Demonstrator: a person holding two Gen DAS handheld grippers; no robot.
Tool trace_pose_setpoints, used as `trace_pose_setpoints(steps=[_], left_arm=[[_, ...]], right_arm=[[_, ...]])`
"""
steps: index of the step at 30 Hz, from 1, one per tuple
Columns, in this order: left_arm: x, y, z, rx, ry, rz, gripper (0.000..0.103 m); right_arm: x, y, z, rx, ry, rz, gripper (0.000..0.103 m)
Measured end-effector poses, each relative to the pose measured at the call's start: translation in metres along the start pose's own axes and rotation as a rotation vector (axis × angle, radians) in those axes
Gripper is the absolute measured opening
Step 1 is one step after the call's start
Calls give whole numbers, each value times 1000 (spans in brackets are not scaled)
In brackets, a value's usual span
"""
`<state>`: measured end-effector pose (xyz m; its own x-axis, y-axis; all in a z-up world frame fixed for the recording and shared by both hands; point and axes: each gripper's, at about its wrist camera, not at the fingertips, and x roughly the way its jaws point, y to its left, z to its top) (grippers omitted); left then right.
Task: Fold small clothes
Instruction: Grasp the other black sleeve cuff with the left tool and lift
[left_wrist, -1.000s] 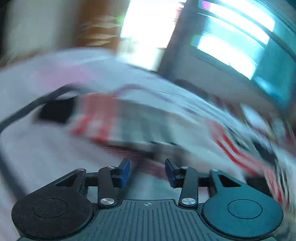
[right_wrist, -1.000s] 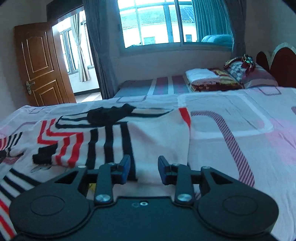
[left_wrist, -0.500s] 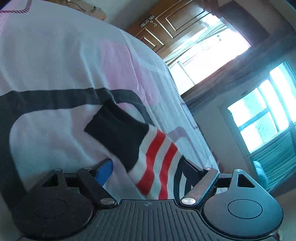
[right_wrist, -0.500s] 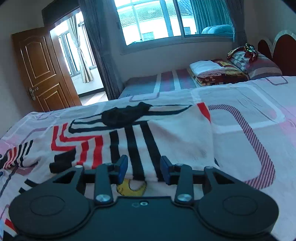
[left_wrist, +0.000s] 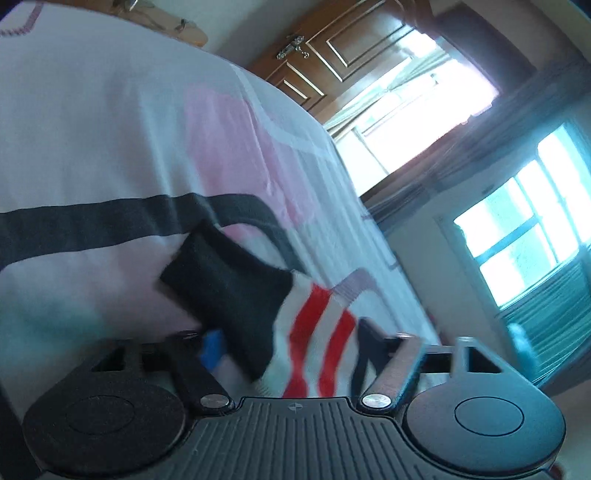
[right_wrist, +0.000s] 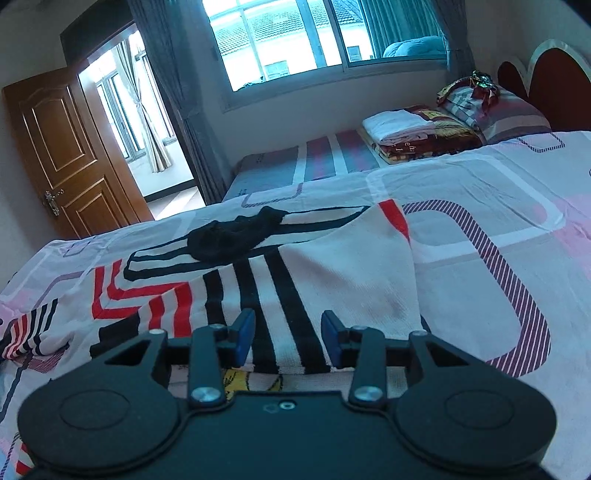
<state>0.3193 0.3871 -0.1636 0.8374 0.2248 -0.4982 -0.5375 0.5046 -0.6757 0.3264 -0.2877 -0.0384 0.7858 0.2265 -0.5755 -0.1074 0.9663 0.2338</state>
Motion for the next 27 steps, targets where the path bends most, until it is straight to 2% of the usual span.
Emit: trace_pose_setpoints(steps=[3, 5, 7, 11, 14, 16, 18, 22, 25, 27], left_arm=[[0, 6, 1, -1, -7, 17, 44], [2, 10, 4, 26, 2, 64, 13], [1, 15, 8, 38, 14, 69, 7], [-8, -7, 10, 133, 2, 88, 5], [-19, -46, 5, 232, -13, -4, 5], [-22, -88, -4, 351, 10, -95, 5], [-25, -134, -20, 471, 29, -172, 5], [-18, -205, -69, 626, 114, -263, 5], [-10, -243, -115, 709, 174, -305, 5], [-5, -263, -145, 760, 212, -308, 5]], right_arm=[[4, 2, 0, 3, 3, -4, 39], [7, 3, 1, 7, 4, -9, 39], [9, 4, 1, 11, 3, -13, 39], [13, 6, 1, 17, 10, -21, 39], [8, 5, 3, 24, -3, -19, 39], [4, 1, 4, 30, -15, -22, 39], [1, -3, 5, 43, -23, -30, 39], [-7, -18, 4, 83, -35, -49, 39], [-12, -30, 1, 114, -40, -72, 39], [-18, -39, -2, 132, -44, -82, 39]])
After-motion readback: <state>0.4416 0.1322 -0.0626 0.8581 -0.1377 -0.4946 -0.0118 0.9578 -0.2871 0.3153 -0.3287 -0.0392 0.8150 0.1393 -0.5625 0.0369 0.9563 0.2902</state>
